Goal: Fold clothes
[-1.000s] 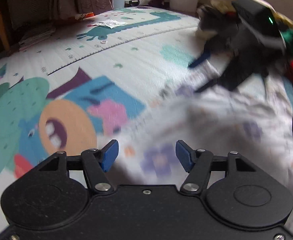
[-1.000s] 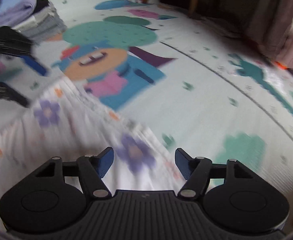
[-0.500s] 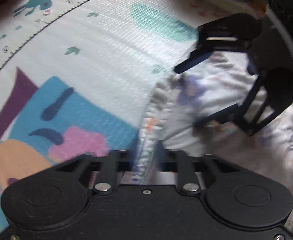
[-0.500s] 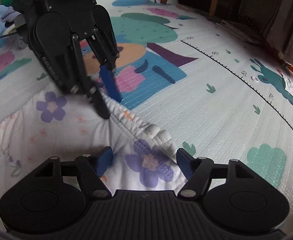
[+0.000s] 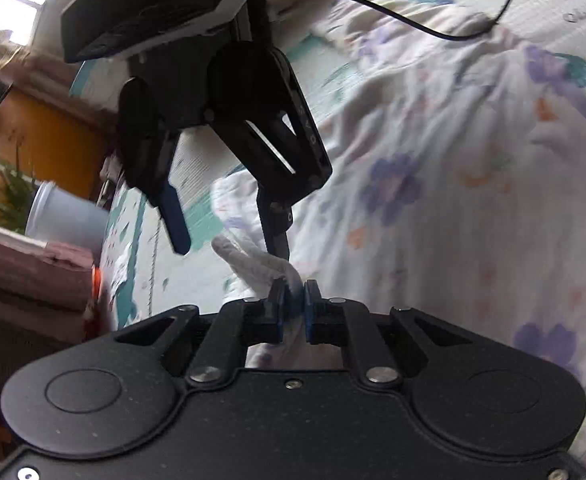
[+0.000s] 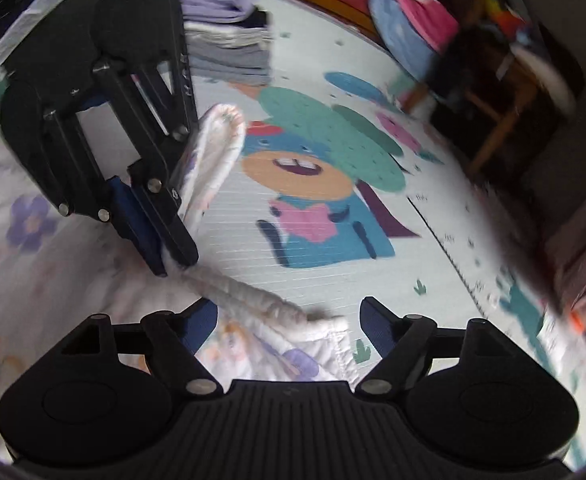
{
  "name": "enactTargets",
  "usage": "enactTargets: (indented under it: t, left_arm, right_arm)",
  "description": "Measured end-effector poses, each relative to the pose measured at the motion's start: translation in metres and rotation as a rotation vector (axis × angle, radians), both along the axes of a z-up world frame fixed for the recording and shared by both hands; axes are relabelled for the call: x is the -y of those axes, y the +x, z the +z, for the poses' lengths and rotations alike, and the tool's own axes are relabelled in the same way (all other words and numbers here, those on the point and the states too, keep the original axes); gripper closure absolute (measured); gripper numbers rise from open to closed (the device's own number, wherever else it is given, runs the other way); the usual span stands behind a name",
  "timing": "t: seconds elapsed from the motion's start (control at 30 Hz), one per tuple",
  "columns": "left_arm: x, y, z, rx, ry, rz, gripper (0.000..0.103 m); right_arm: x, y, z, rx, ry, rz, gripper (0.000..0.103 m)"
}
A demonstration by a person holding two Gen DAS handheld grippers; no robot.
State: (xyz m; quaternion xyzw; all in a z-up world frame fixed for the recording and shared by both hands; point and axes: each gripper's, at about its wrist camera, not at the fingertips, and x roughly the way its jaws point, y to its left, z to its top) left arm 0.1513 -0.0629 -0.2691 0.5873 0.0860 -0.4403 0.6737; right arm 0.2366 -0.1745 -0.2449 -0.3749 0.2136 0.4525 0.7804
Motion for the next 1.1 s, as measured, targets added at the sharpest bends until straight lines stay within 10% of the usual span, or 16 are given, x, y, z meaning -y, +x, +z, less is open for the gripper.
enactTargets:
  t: [0.33, 0.53, 0.83, 1.1]
  left_arm:
    - [-0.011, -0.01, 0.015, 0.013, -0.04, 0.011, 0.096]
    - [-0.012, -0.025, 0.008, 0.056, -0.007, -0.032, 0.096]
    - [-0.019, -0.049, -0.001, 0.017, 0.018, -0.083, 0.1]
    - [-0.029, 0.031, 0.001, 0.04, -0.138, 0.272, 0.1]
  right_arm:
    - [0.004, -0.036, -0.005, -0.035, -0.036, 0.1, 0.044]
    - [0.026, 0.012, 0.023, -0.403, -0.032, 0.063, 0.034]
    - [0.043, 0.071, 0.061, -0.355, 0.132, -0.187, 0.028]
    - [0.055, 0.082, 0.039, -0.376, 0.163, -0.379, 0.029]
